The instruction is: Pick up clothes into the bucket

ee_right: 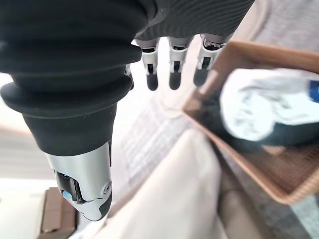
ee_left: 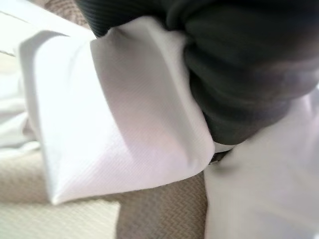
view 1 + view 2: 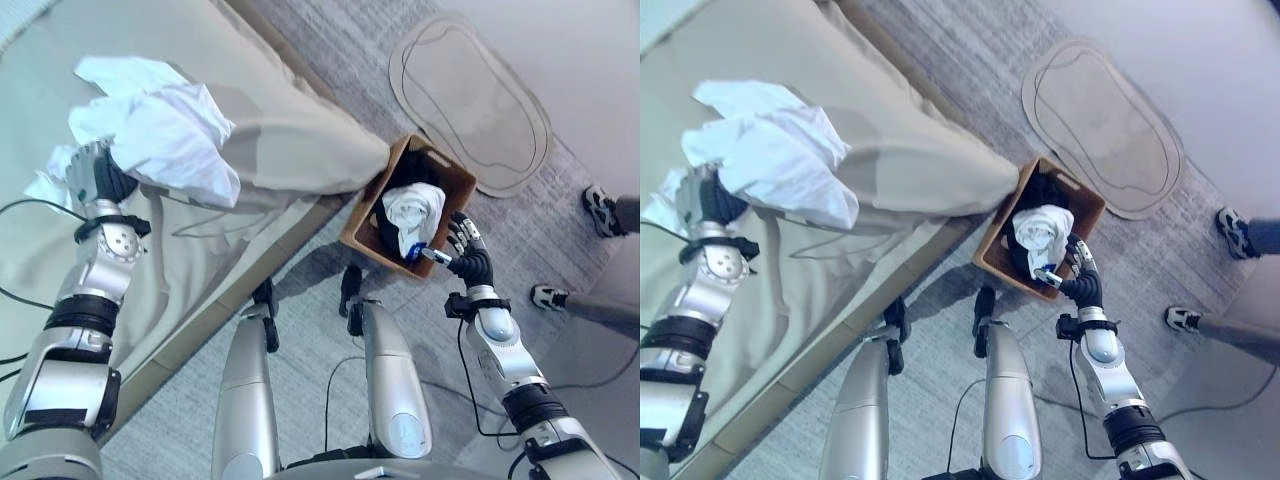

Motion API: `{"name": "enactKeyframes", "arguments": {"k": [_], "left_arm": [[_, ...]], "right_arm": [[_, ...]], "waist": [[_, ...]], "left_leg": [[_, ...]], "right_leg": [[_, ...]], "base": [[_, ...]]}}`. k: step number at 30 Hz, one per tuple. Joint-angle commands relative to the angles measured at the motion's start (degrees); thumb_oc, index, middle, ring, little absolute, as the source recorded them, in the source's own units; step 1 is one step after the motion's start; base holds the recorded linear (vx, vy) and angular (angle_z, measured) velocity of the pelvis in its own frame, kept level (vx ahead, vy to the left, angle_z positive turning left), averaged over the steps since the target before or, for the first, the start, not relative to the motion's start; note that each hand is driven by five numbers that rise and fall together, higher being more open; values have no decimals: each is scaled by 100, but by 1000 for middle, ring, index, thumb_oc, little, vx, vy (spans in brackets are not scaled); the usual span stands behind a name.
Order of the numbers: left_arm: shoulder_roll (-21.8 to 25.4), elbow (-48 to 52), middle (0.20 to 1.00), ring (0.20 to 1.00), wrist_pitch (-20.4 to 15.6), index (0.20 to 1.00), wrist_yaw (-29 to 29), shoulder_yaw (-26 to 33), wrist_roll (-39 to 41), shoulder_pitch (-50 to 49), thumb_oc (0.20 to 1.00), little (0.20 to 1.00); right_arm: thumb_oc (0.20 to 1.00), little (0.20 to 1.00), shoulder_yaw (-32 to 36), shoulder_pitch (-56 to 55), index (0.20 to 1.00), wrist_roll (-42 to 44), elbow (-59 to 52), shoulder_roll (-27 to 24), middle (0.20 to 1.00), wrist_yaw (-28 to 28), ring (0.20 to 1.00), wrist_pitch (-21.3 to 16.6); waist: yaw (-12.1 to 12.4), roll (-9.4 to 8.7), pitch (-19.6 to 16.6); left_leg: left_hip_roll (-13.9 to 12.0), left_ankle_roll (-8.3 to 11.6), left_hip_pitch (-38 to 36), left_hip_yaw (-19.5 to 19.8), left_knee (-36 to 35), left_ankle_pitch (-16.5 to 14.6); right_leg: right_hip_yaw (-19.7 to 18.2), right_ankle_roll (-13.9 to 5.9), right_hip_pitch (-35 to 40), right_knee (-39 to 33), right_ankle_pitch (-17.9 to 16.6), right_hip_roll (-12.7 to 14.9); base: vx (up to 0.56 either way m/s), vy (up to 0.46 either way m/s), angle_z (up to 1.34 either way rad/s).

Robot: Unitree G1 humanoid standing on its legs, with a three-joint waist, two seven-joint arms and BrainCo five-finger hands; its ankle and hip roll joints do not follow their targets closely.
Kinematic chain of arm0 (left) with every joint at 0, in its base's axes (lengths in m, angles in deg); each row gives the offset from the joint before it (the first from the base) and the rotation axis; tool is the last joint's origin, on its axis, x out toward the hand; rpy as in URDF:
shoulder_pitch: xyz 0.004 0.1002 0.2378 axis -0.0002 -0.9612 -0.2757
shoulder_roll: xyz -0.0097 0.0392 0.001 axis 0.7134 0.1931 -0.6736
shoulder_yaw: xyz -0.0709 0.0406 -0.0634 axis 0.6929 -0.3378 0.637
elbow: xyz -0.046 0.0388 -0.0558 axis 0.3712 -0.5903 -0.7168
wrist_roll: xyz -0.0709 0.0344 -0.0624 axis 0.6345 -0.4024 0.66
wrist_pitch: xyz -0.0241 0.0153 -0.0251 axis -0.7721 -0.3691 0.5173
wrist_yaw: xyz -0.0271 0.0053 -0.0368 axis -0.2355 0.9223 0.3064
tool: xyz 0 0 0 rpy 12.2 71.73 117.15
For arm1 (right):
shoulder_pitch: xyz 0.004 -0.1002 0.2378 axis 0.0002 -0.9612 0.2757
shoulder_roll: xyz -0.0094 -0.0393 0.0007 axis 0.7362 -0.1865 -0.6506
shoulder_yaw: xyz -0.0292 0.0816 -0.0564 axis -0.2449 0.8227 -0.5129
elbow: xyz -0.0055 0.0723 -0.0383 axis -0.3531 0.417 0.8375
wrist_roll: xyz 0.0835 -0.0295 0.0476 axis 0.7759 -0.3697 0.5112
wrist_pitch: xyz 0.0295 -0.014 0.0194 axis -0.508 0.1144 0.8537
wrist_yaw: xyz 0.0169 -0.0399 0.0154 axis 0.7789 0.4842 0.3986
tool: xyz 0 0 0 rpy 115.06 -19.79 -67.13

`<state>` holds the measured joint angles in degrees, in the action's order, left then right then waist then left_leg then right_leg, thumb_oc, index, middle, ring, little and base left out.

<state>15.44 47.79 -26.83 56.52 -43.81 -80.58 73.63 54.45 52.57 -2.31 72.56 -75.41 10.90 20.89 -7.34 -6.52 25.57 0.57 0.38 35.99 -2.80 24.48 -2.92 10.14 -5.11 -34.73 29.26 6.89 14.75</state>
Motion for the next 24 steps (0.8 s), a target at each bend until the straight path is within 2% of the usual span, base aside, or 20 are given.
{"name": "enactKeyframes", "arguments": {"k": [1,6,11,20,24], "left_arm": [[-596,959,200,200,-730,200,-381,-235,208,-999,200,200],[-770,1621,200,200,-928,200,-700,-181,488,-1533,200,200],[-978,2405,200,200,-1127,200,-1171,-209,952,-2154,200,200],[-1206,3308,200,200,-1238,200,-1926,-644,1718,-2617,200,200],[-1169,3762,200,200,-1238,200,-2288,-814,2025,-2744,200,200]], "right_arm": [[1000,1000,299,-136,1000,-220,-16,-228,1000,68,1000,-73],[1000,1000,286,-248,1000,-346,40,-179,1000,-43,1000,1],[1000,1000,76,-289,1000,-834,88,-182,1000,-122,1000,108],[1000,1000,-211,-166,1000,-1255,8,-130,1000,-172,1000,220],[1000,1000,-349,-157,1000,-1602,-27,-182,1000,-173,1000,243]], "waist": [[179,271,-560],[309,327,-774],[482,402,-1143],[623,464,-1503],[661,470,-1632]], "left_leg": [[-156,98,-475,195,89,-424],[-162,145,-1158,286,-485,-239],[-225,226,-1908,381,-1211,-9],[-327,285,-2567,486,-1836,214],[-361,297,-2766,497,-1978,249]], "right_leg": [[-48,-547,732,-1325,-1129,372],[130,-536,1484,-1812,-1177,344],[364,-541,2257,-2410,-1247,184],[595,-500,2827,-2662,-1161,3],[655,-492,3014,-2714,-1123,-55]], "base": [[83,-43,1],[105,-58,14],[95,-82,15],[59,-70,8],[63,-52,7]]}}
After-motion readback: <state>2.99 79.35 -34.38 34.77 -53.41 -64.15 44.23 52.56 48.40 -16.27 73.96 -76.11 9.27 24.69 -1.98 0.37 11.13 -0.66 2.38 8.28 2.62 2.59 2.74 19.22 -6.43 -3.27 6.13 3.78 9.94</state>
